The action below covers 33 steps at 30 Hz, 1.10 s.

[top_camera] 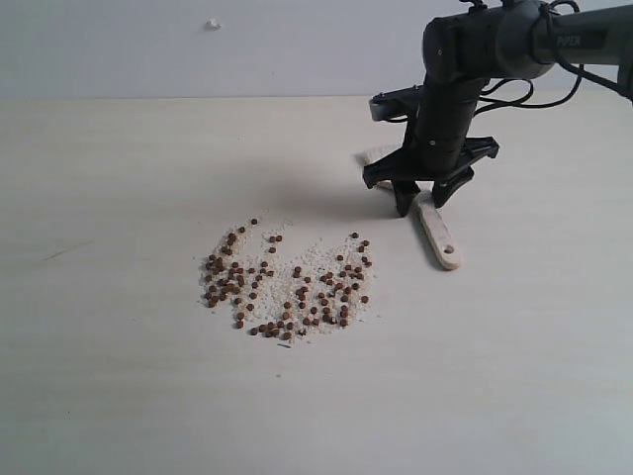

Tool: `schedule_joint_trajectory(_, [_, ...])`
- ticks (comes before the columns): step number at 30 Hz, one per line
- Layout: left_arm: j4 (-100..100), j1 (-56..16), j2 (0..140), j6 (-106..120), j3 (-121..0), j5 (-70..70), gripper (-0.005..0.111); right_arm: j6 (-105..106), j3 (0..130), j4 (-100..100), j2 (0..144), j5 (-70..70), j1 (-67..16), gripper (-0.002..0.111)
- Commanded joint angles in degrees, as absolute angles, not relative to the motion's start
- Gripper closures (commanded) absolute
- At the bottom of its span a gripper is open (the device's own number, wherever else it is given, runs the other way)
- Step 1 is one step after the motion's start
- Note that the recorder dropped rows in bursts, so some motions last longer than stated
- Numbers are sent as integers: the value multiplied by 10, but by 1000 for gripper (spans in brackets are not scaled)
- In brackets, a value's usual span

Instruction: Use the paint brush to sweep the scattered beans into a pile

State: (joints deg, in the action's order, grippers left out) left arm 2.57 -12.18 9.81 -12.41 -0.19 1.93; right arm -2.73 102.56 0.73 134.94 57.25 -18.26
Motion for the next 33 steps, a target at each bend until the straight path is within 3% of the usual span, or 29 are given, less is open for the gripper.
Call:
schedule_joint_trajectory(1, [23, -120, 93, -122, 0, 18, 107, -31, 1029, 14, 1348, 571, -187, 57])
schedule_joint_trajectory(8, [23, -120, 93, -122, 0, 18, 107, -59, 1029, 14, 1348, 571, -187, 62])
schedule_joint_trajectory(13, [23, -120, 93, -122, 0, 18, 107, -63, 1029, 14, 1348, 571, -187, 82])
schedule_joint_trajectory(16, [23, -120, 93, -122, 0, 18, 107, -63, 1029, 14, 1348, 571, -187, 87])
schedule_joint_trajectory(18, [23, -120, 93, -122, 0, 18, 107, -62, 1029, 21, 1348, 570, -187, 105])
schedule_joint_trajectory(19, [23, -120, 93, -122, 0, 18, 107, -62, 1029, 29, 1348, 565, -187, 108])
schedule_joint_trajectory(33, [23, -120, 93, -122, 0, 18, 107, -60, 1029, 62, 1298, 577, -187, 108])
